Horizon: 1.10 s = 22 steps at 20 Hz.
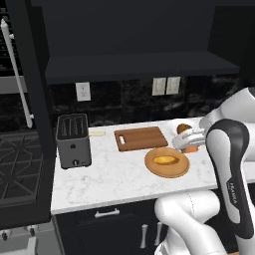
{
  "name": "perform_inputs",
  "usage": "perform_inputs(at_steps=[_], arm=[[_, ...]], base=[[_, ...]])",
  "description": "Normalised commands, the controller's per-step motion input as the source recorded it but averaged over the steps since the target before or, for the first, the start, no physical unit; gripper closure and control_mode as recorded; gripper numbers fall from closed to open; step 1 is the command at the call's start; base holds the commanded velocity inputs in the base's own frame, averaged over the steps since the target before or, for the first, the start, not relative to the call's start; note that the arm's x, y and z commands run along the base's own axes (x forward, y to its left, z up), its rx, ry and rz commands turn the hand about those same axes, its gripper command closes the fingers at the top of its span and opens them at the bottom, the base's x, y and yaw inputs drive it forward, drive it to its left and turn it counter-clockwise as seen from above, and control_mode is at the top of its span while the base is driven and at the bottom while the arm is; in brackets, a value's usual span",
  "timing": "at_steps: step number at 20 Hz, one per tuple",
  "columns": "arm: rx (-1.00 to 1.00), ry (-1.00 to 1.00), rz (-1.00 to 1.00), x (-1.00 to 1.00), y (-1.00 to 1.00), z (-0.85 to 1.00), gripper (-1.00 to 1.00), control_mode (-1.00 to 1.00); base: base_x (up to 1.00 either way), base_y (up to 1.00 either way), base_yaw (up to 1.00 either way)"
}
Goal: From the different types of pastries on the counter, select a croissant and place it on the cutting board. Then retrieve a jar of jam from the cabinet and place it alongside the croissant on the cutting board.
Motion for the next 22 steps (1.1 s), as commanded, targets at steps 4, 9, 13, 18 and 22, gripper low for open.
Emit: perform_inputs(at_steps=[4,9,13,18,22], arm=[[0.09,0.0,0.47,0.55,0.22,-0.39,1.0,-1.0],[0.12,0.0,0.49,0.8,0.02,-0.26,1.0,-1.0],[0.09,0.0,0.44,0.94,0.0,-0.34,1.0,-1.0],[0.05,-0.03,0.38,0.89,0.0,-0.32,1.0,-1.0],[0.05,-0.11,0.34,0.86,-0.02,-0.19,1.0,-1.0]], base=[[0.0,0.0,0.0],[0.0,0.0,0.0],[0.0,0.0,0.0],[0.0,0.0,0.0],[0.0,0.0,0.0]])
